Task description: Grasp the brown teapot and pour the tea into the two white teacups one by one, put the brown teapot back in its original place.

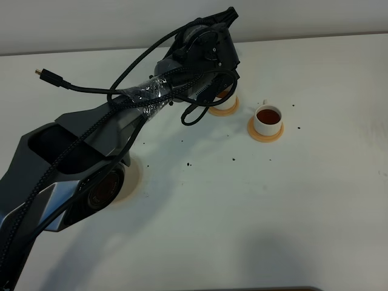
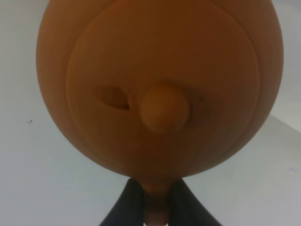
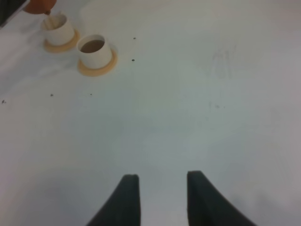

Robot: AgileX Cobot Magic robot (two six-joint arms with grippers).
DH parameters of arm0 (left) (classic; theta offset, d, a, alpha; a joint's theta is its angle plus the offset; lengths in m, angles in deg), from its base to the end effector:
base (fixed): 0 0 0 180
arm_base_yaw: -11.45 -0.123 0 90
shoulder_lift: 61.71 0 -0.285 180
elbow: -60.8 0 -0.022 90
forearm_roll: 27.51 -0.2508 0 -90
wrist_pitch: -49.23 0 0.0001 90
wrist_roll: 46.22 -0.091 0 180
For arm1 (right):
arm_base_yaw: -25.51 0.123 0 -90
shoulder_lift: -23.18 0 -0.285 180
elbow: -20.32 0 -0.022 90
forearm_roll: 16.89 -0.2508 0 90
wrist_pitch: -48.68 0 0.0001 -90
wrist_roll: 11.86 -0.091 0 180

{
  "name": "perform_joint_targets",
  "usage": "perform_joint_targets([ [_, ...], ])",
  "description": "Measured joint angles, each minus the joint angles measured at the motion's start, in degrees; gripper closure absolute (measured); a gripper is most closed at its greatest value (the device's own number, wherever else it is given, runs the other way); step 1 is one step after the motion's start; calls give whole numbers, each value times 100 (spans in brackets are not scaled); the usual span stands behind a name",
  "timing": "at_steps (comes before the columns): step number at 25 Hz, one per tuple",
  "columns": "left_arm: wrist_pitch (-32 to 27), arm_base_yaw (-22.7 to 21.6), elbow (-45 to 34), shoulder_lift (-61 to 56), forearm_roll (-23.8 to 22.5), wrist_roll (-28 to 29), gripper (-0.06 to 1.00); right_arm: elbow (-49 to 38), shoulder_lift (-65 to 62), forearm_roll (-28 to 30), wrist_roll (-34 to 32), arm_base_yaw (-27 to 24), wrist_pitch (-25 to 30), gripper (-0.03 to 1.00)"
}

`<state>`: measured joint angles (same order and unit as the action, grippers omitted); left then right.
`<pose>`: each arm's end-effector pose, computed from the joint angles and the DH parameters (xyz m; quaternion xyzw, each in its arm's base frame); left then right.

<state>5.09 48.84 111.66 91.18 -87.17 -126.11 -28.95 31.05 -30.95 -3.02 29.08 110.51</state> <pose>0.4787 -0.2970 0.1772 0.8340 0.2264 0.4972 0.0775 -0.0065 0.0191 0.2744 -0.0974 0.8495 0.0990 0.5090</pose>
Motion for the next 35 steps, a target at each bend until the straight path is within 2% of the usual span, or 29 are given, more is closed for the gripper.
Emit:
perform_joint_targets([
  [35,138,0,0,0,33,-262,83,0,0,0,0,0,0,73],
])
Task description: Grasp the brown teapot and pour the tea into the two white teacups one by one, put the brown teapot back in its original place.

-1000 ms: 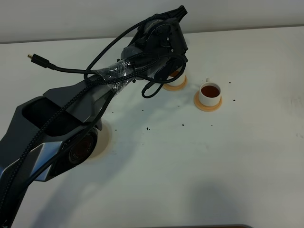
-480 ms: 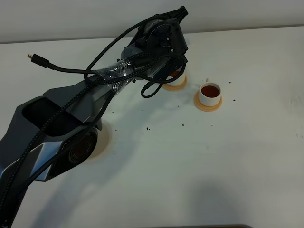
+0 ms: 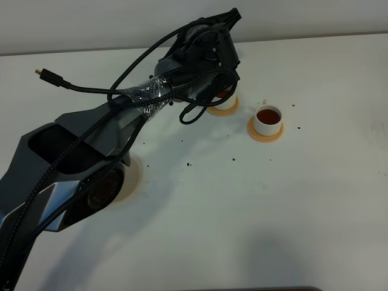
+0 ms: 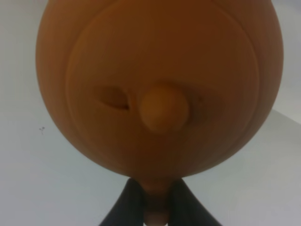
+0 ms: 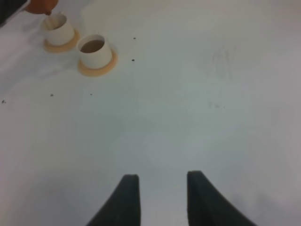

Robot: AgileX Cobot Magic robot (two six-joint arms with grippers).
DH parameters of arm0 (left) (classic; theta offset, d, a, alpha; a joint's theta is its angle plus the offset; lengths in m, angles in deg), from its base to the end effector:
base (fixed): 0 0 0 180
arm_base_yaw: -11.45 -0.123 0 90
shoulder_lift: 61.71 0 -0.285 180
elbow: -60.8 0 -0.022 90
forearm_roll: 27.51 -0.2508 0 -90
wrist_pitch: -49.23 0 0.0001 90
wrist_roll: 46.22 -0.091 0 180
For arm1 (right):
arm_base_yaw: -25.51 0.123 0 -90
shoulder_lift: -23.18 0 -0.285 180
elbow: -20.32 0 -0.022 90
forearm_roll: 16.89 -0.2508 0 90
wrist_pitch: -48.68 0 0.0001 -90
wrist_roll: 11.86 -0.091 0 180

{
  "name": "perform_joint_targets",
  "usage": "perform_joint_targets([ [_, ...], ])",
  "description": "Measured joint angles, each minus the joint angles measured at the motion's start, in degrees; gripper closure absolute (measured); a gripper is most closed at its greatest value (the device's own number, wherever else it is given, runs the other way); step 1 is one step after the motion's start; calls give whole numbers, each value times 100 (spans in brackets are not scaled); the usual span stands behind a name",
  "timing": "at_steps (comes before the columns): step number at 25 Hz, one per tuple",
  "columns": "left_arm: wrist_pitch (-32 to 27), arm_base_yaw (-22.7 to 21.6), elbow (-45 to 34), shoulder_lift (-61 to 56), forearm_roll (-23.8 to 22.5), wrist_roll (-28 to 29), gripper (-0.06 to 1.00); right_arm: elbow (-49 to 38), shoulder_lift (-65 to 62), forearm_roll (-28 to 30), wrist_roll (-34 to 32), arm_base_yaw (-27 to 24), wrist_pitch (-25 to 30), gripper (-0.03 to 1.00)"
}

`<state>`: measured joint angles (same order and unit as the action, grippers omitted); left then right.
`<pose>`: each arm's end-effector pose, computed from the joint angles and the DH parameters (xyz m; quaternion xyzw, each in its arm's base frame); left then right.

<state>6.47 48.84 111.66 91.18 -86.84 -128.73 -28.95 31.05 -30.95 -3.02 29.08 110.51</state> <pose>0.4790 -0.2992 0.1773 0.8395 0.2029 0.4981 0.0777 -0.0065 0.0191 0.2744 -0.0974 0.8495 0.0990 0.5090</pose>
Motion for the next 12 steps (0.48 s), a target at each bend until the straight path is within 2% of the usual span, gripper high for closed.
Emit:
perform_joint_targets([
  [12,48,0,0,0,0,-55,83,0,0,0,0,0,0,73],
])
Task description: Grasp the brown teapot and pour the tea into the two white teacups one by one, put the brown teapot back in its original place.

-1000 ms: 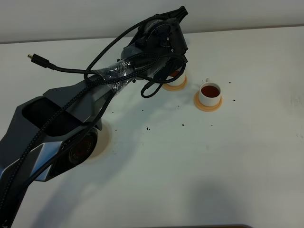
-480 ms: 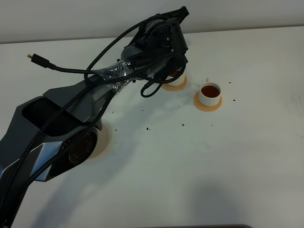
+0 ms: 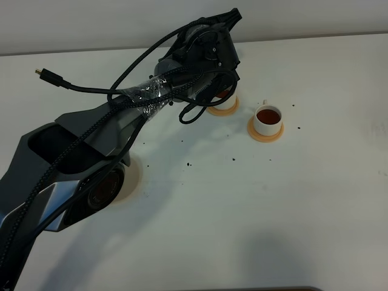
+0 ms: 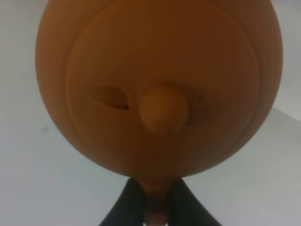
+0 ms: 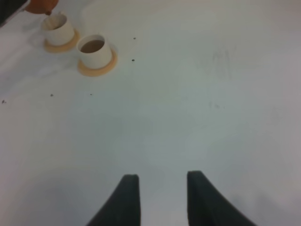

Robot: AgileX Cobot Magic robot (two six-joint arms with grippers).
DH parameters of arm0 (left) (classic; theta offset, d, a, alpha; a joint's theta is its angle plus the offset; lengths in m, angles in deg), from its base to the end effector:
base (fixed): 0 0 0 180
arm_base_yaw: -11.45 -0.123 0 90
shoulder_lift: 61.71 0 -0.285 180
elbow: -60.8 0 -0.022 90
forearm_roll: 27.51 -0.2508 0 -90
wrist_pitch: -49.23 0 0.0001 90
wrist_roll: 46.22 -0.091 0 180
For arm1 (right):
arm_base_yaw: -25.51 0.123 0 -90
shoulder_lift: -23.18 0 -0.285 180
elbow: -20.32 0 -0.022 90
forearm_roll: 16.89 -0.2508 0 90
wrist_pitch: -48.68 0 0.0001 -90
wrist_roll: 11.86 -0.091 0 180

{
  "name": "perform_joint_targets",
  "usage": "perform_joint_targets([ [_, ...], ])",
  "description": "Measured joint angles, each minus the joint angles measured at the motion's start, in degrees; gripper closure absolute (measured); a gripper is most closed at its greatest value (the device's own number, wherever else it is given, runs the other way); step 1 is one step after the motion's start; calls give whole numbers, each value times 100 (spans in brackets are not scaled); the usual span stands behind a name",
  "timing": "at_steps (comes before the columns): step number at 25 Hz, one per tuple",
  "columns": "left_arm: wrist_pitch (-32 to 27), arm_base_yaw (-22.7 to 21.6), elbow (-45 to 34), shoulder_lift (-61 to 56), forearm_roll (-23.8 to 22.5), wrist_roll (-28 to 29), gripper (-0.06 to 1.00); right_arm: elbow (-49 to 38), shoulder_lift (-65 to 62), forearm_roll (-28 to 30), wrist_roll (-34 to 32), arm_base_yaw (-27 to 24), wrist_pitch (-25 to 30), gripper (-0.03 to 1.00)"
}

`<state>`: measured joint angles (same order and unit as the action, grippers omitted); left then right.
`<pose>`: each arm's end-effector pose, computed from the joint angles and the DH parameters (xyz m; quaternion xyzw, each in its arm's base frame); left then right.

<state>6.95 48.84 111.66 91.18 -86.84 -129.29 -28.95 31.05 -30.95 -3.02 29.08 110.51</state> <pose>0.4792 -0.2999 0.1775 0.8404 0.1967 0.4989 0.0788 -0.0065 0.0191 0.2744 -0.0974 0.8495 0.0990 0.5090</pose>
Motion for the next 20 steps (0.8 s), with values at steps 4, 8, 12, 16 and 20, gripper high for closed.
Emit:
perform_joint_targets([
  [4,88,0,0,0,0,-103,83,0,0,0,0,0,0,73],
  [8,149,0,0,0,0,-143,83,0,0,0,0,0,0,73],
  [12,202,0,0,0,-30,-237,83,0,0,0,0,0,0,73],
  [16,294,0,0,0,-45,-349,83,0,0,0,0,0,0,73],
  [20,347,0,0,0,-35,-417,83,0,0,0,0,0,0,73],
])
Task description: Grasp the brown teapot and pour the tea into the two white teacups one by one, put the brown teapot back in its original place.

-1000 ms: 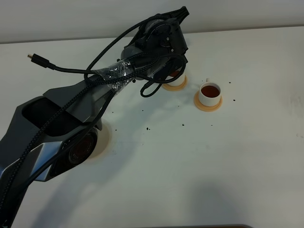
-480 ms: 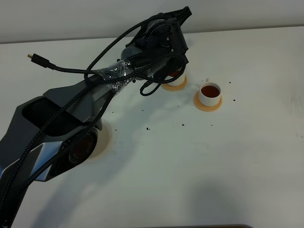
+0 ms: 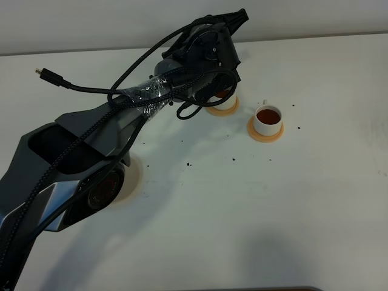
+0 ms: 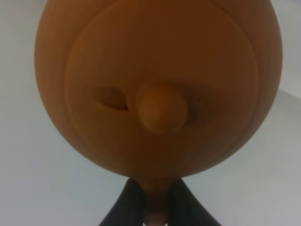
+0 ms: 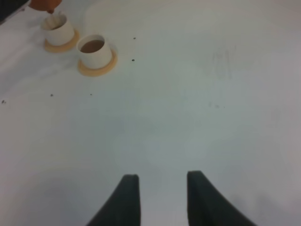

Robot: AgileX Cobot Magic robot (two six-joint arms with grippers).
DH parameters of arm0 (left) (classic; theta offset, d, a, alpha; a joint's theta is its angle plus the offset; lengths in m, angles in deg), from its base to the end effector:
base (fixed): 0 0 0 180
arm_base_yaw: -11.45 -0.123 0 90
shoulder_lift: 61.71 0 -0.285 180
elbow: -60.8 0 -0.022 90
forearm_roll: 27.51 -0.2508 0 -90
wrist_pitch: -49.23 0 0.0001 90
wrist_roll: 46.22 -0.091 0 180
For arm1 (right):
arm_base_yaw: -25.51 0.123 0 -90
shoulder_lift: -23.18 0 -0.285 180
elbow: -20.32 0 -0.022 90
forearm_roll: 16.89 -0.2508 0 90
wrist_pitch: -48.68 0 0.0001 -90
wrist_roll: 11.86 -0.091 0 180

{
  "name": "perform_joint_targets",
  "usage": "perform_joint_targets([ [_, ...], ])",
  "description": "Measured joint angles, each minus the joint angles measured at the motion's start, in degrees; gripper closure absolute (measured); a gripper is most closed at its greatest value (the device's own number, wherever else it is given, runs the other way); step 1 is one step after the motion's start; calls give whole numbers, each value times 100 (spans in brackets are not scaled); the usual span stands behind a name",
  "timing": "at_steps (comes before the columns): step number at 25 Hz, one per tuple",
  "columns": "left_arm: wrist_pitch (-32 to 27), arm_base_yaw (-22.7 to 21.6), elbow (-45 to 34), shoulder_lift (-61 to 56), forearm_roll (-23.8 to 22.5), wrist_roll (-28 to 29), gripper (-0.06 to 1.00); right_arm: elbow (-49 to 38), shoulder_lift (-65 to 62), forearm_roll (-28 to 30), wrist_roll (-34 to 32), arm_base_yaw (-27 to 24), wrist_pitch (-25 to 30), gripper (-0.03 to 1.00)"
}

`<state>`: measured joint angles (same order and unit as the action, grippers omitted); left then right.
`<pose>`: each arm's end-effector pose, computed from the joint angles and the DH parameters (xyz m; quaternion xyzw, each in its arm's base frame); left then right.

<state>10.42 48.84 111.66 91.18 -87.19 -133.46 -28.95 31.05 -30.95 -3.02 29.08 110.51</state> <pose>0.4803 -0.3050 0.1792 0.8449 0.1488 0.5068 0.0850 -0.0065 0.0191 0.2744 -0.0974 0.8495 0.0990 0.5090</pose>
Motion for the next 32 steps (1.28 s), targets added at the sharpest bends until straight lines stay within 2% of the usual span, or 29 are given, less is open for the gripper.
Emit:
perform_joint_targets([
  [15,87,0,0,0,14,-24,83,0,0,0,0,0,0,73],
  [21,117,0,0,0,9,-244,83,0,0,0,0,0,0,73],
  [32,246,0,0,0,-7,-299,83,0,0,0,0,0,0,73],
])
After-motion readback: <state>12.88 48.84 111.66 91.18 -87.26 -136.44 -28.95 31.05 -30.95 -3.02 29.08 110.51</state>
